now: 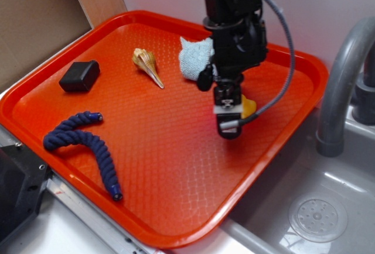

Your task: Grab the yellow duck.

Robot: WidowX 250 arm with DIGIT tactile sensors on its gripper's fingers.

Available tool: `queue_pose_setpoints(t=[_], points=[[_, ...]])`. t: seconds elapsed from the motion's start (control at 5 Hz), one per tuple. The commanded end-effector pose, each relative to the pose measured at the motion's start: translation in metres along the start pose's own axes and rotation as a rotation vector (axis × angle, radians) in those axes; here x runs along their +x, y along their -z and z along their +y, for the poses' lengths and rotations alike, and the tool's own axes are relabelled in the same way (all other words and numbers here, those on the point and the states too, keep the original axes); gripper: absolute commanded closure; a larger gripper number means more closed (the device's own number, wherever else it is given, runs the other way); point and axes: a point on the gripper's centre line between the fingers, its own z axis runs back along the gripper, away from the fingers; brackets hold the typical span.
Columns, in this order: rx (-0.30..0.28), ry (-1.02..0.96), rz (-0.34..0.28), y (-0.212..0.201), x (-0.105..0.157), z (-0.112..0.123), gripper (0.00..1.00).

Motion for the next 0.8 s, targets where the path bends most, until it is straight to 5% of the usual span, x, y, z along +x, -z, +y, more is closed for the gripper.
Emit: queue_pose_setpoints(t=[0.0, 0.2, 0.6], points=[[0.047, 0.030, 0.043, 0.0105, 0.0082, -0.0156, 0.67], [0.051, 0.029, 0.057, 0.0157, 0.0032, -0.0158, 1.00], [0.102, 0.006, 0.072, 0.0120, -0.0018, -0.0189, 1.00]])
